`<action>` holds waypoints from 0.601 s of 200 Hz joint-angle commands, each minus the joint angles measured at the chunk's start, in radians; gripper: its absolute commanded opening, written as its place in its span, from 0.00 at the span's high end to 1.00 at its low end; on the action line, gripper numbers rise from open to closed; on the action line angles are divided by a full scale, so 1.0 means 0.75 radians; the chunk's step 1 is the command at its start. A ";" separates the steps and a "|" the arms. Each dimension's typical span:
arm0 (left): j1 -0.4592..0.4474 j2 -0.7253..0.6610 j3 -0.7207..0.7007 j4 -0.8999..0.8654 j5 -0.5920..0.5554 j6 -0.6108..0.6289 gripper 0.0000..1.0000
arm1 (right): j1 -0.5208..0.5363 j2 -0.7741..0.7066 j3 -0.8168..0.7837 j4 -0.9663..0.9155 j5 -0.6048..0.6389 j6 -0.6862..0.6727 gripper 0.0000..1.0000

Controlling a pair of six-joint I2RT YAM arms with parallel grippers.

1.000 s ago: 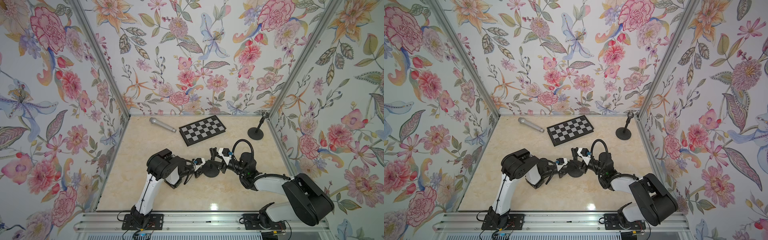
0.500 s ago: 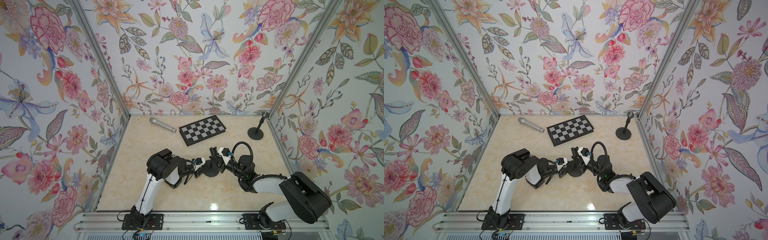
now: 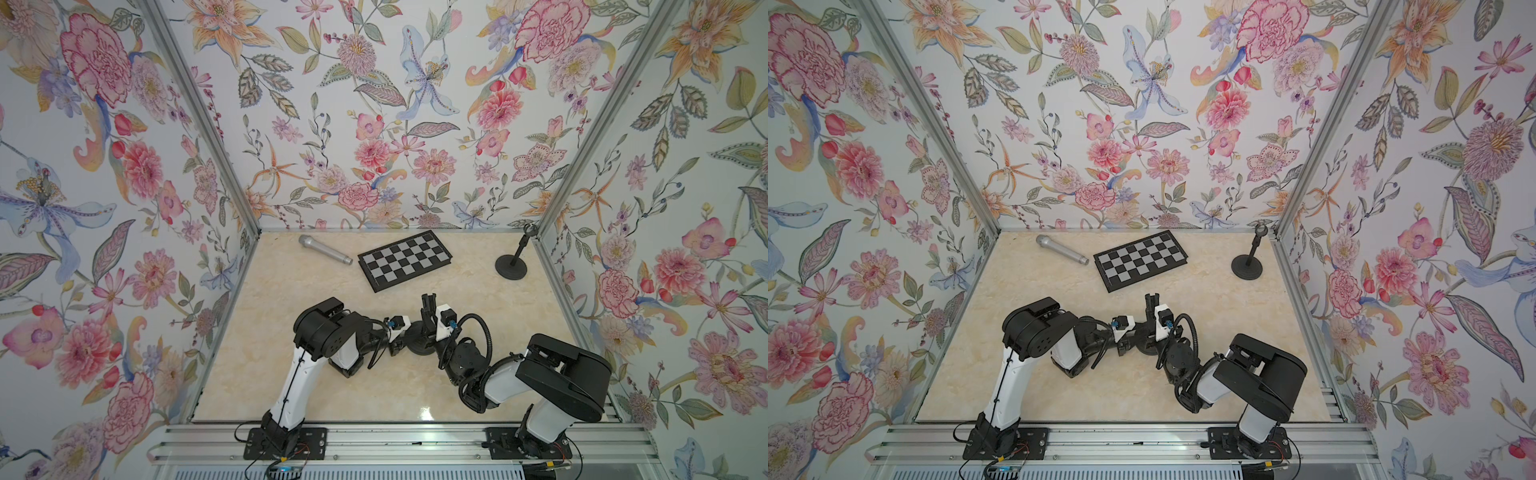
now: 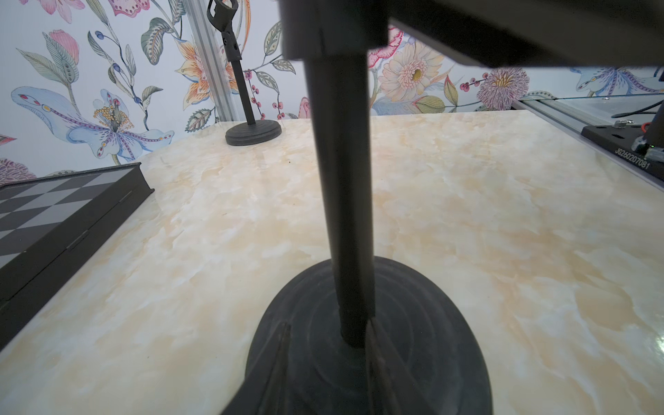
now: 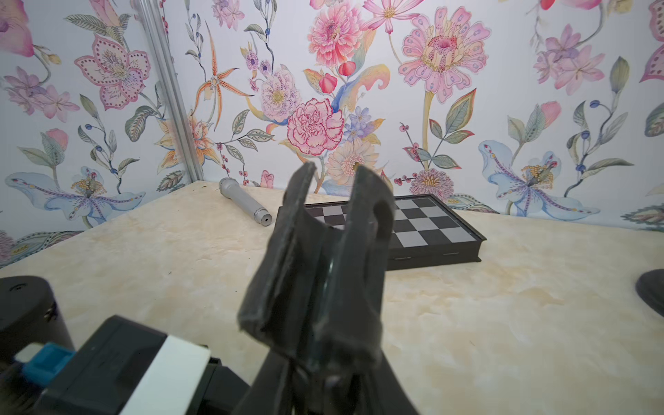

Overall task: Assemble a microphone stand
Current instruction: Pick up the microphone stand at the center of the board.

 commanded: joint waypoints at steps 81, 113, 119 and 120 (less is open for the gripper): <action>0.000 0.220 -0.074 0.297 -0.154 0.089 0.64 | -0.588 -0.310 0.198 -1.005 -1.689 -0.320 0.57; 0.001 0.221 -0.078 0.296 -0.156 0.091 0.64 | -0.621 -0.224 0.242 -0.936 -1.644 -0.289 0.91; 0.000 0.219 -0.078 0.297 -0.159 0.091 0.64 | -0.621 -0.222 0.234 -0.908 -1.609 -0.277 0.98; 0.000 0.219 -0.078 0.297 -0.160 0.091 0.64 | -0.621 -0.223 0.233 -0.901 -1.601 -0.275 0.98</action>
